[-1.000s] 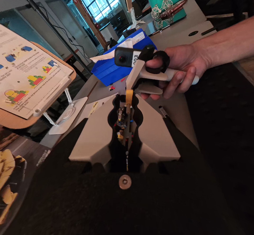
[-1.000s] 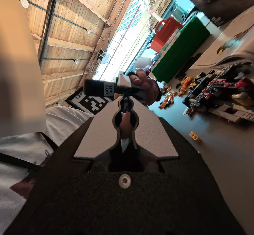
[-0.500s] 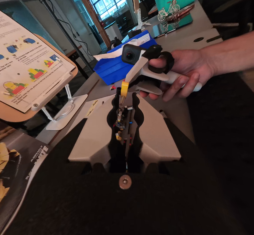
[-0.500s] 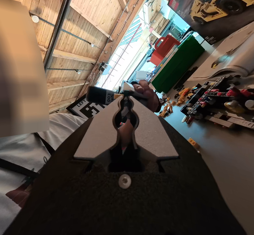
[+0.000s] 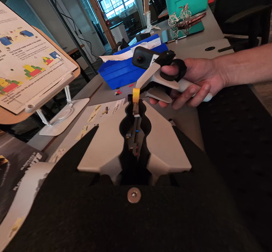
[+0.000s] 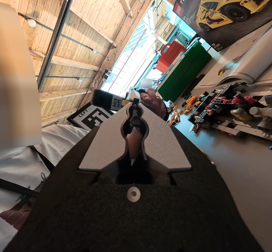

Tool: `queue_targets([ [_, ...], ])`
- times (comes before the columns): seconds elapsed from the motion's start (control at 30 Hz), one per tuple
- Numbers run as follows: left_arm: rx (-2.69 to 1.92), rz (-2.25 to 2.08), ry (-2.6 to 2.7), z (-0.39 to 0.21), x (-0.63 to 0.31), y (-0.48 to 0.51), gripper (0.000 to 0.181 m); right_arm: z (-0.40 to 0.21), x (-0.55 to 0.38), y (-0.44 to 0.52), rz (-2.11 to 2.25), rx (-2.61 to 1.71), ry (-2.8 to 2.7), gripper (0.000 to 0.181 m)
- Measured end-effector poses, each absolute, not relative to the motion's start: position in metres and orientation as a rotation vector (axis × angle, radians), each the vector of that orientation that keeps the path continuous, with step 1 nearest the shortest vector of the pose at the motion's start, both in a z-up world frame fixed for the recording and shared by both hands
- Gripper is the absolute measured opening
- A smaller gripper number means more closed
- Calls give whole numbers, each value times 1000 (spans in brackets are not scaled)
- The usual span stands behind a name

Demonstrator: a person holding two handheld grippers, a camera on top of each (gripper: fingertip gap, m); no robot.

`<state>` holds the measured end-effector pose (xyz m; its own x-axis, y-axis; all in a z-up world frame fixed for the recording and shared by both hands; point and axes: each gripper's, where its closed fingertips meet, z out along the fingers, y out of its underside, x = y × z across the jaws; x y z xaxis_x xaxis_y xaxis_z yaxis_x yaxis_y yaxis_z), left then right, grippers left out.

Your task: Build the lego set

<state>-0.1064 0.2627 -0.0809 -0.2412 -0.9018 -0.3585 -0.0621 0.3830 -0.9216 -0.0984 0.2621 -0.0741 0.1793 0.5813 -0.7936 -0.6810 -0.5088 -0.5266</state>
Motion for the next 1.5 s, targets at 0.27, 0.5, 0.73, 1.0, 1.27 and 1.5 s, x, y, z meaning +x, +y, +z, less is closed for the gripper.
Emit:
queue_targets([
  [0.27,-1152,-1496,1583,-78,-109,263,5,-69,-99,261,1458,-1425,45,6],
  [0.5,-1304,-1773,1554,-78,-111,261,5,-67,-102,261,1304,-1445,-40,12],
  [0.73,-1502,-1877,1504,-92,-108,273,5,-82,-91,271,1129,-1538,-8,15],
  [1.0,-1599,-1529,1516,-110,-112,316,5,-160,-90,259,463,-2064,-615,18],
  [1.27,-1612,-1469,1593,-127,-107,309,5,-170,-111,261,611,-2138,-893,25],
  [1.5,-1633,-1405,1587,-135,-107,319,5,-207,-123,278,341,-2248,-1149,25],
])
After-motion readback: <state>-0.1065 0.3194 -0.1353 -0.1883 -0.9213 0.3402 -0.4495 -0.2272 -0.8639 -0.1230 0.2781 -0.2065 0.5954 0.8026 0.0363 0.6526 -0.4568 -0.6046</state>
